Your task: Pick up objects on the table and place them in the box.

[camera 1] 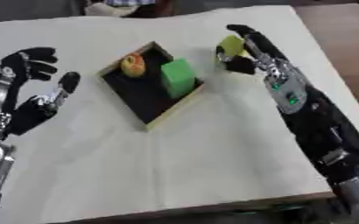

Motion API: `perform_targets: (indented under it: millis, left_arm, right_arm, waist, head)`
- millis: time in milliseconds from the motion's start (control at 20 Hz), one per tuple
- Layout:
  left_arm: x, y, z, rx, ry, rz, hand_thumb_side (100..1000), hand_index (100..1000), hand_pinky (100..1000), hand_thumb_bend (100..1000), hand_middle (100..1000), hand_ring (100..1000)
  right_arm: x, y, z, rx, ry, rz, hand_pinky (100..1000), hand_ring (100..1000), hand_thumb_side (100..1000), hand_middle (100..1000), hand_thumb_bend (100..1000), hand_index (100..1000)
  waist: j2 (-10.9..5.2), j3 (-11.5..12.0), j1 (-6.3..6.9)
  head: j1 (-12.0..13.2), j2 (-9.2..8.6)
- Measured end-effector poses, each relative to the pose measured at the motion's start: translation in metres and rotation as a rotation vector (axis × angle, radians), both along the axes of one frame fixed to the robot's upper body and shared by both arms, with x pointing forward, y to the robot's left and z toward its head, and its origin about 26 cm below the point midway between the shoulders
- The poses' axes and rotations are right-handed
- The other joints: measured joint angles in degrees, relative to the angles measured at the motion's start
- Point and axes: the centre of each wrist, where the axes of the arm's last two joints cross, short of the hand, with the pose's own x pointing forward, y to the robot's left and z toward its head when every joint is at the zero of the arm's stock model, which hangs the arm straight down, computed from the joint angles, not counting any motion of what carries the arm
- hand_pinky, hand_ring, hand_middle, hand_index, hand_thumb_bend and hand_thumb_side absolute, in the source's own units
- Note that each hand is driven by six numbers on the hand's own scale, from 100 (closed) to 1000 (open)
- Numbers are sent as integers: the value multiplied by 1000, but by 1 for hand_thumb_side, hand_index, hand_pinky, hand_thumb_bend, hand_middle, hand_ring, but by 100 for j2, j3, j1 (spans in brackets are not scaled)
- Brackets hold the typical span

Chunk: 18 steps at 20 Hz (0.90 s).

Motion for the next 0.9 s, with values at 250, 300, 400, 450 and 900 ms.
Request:
perform_targets:
  millis: [250,300,400,450,900]
  left_arm:
    - [0,0,-3,-5,8,3,638,788,666,580,656,661]
    - [0,0,-4,-8,11,3,638,788,665,580,656,661]
    - [0,0,-6,-7,15,4,640,788,665,579,656,660]
    - [0,0,-7,-5,18,4,640,788,665,579,656,660]
    - [0,-1,-10,-6,24,-3,645,788,665,571,654,660]
  right_arm:
    - [3,0,-2,-49,-52,-72,952,1000,548,951,173,990]
    - [3,-1,-3,-50,-60,-86,950,1000,546,947,170,989]
    - [3,-2,-2,-42,-78,-107,949,1000,544,942,166,989]
    - [4,-3,-2,-38,-86,-114,948,1000,543,940,165,988]
    - [7,-8,4,-10,-105,-157,948,1000,552,939,161,988]
  waist:
    - [-3,13,0]
    - [-3,14,-2]
    - [-3,14,-2]
    - [-3,14,-2]
    - [-5,34,-2]
  head:
    - [-22,0]
    - [-22,0]
    - [-22,0]
    - [-22,0]
    - [-22,0]
